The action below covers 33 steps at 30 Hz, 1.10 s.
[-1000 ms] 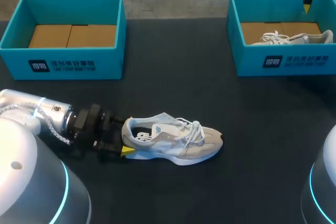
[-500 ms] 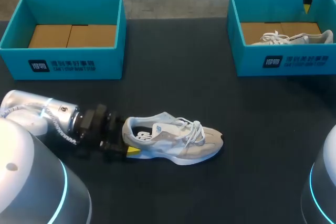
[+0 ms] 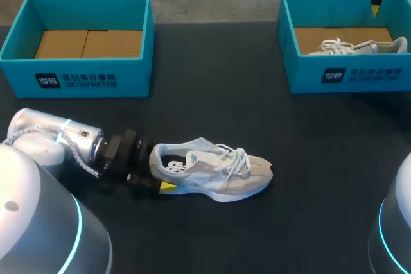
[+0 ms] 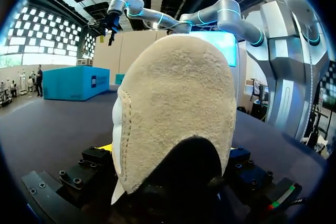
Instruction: Take the shoe out of the shoebox, open the shoe tongue, remove and reinsert the insole, then place the shoe into the shoebox
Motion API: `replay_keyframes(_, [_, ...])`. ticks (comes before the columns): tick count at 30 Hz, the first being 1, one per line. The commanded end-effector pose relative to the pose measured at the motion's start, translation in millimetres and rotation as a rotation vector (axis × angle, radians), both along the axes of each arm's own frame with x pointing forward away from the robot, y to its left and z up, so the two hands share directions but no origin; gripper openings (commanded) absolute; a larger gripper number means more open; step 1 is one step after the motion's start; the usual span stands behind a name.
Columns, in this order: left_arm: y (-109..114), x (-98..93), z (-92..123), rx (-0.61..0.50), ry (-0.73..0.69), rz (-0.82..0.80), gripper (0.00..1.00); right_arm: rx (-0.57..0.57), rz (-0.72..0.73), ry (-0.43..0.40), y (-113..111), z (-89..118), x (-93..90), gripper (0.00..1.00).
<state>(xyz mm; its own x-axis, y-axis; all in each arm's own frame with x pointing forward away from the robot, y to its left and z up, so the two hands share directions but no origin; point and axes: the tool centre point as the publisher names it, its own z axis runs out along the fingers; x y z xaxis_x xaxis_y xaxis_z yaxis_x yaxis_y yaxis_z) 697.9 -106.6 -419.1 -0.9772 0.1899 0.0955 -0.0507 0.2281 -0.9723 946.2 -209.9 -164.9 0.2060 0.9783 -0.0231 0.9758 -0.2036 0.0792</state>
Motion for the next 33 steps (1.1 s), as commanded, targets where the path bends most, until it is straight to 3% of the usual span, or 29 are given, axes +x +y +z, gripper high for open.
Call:
replay_keyframes(1, [-5.0, -1.7, -3.7, 0.001, -0.002, -0.001, 1.00, -0.001, -0.001, -0.001, -0.1, 0.0, -0.9, 1.00])
replay_keyframes(25, [-3.4, -1.9, -2.2, -0.008, -0.013, 0.012, 1.00, -0.001, -0.001, -0.001, -0.1, 0.0, -0.9, 1.00])
replay_keyframes(26, [-3.3, -1.8, -2.8, -0.006, -0.012, 0.012, 0.95, -0.001, -0.001, -0.001, -0.1, 0.0, -0.9, 1.00])
replay_keyframes(27, [-3.2, -1.7, -3.2, -0.005, -0.012, 0.012, 0.59, -0.001, -0.001, -0.001, -0.1, 0.0, -0.9, 1.00])
replay_keyframes(29, [-3.1, -1.7, -3.5, -0.005, -0.012, 0.011, 0.00, -0.001, -0.001, -0.001, -0.1, 0.0, -0.9, 1.00])
replay_keyframes(33, [-2.6, -1.7, -3.5, -0.007, -0.013, 0.003, 0.00, -0.001, -0.001, -0.001, -0.1, 0.0, -0.9, 1.00])
